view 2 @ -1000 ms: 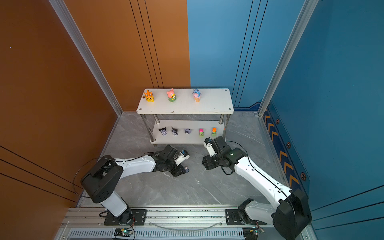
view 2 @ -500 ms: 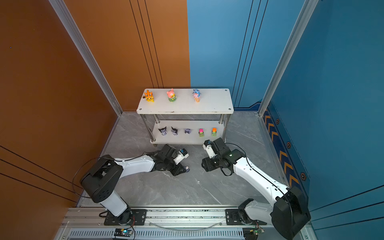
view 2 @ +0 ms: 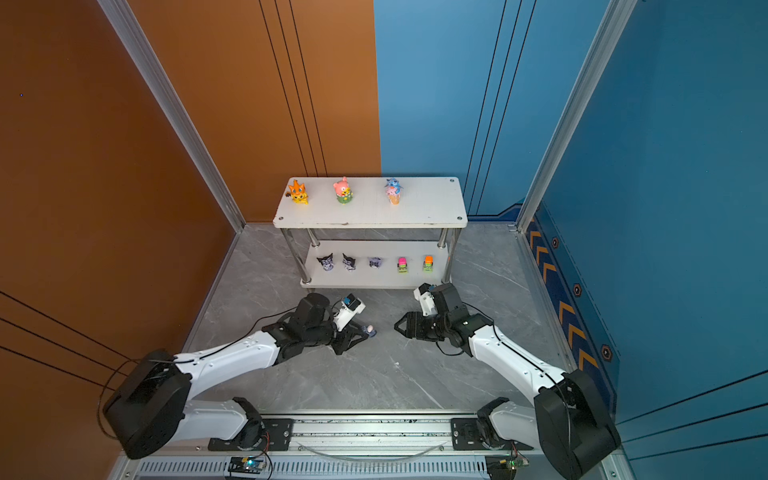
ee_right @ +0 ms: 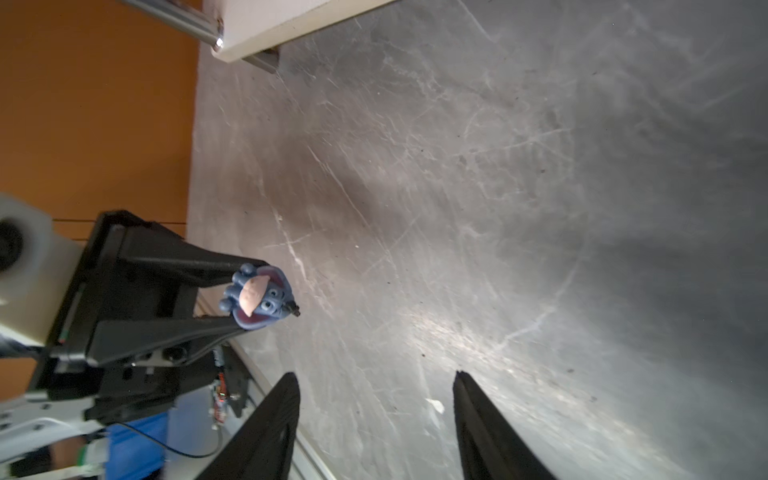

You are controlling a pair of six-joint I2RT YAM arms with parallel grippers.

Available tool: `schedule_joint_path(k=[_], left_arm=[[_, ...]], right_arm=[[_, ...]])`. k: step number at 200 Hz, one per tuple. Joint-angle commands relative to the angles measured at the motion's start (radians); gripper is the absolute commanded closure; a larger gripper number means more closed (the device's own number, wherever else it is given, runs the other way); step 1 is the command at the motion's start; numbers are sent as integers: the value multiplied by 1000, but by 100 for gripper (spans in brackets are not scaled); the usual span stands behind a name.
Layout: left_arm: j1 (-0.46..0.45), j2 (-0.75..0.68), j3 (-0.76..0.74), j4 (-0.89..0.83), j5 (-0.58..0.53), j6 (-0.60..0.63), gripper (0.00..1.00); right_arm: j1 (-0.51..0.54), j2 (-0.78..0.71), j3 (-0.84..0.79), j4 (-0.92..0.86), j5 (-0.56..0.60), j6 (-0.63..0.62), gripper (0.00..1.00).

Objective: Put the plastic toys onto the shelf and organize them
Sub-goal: 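Grasp the blue donkey toy from the floor with the left gripper, then hold the donkey up with the left gripper while the right gripper closes on it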

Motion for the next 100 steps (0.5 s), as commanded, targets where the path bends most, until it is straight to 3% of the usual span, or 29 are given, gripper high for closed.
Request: schedule_joint_path(k=[1,73,100], left_arm=[[-9,-88,-70,128,-10,-39,85],[-32,-214,-98,140,-73,-42,85],[-35,-246,-98,143,-91,-39,85]], right_arm=[[-12,-28,-65,279,-105,229,36],[41,162,-114,899,-222,689,22],[81,265,-111,1137,-230,828,22]])
